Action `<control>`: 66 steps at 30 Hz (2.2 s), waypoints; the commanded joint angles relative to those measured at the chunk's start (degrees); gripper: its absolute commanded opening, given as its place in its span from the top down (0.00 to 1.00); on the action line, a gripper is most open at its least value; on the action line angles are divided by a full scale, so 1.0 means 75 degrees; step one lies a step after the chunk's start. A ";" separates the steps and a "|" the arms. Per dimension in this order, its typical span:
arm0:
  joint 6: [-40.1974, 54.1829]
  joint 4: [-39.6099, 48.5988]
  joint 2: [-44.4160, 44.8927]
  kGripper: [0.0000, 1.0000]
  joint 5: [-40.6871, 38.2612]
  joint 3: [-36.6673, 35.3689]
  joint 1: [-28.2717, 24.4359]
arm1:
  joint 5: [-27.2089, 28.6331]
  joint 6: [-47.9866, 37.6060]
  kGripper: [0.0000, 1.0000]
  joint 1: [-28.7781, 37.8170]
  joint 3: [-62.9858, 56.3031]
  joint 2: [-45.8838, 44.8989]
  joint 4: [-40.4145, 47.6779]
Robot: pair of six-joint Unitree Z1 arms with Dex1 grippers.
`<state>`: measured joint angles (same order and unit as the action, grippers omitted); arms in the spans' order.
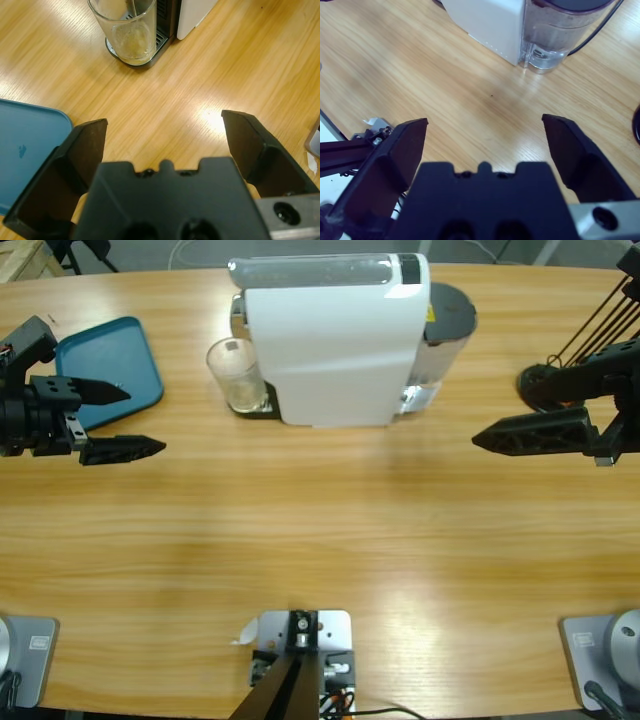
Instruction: Pour coffee
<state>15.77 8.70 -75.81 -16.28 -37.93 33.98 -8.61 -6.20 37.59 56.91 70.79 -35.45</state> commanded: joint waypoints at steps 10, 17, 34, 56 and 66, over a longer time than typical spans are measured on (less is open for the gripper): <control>0.0103 -0.0093 -0.0247 0.00 -0.0049 0.0192 0.0063 | -0.0125 0.0053 0.00 0.0062 0.0027 0.0079 -0.0020; 0.0106 -0.0093 -0.0238 0.00 -0.0057 0.0215 0.0063 | -0.0153 0.0025 0.00 0.0062 0.0011 0.0140 0.0015; 0.0195 -0.0093 -0.0294 0.00 -0.0003 0.0241 0.0063 | -0.0176 -0.0029 0.00 0.0062 0.0053 0.0194 0.0212; 0.0183 -0.0142 -0.0393 0.00 -0.0057 0.0253 0.0077 | -0.0188 -0.0087 0.00 0.0062 -0.0062 0.0182 0.0414; 0.0183 -0.0210 -0.0514 0.00 -0.0047 0.0218 0.0075 | -0.0282 -0.0087 0.00 0.0062 -0.0041 0.0175 0.0306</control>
<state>16.51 7.62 -77.59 -16.28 -37.92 33.99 -9.05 -6.30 37.59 57.24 71.03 -32.89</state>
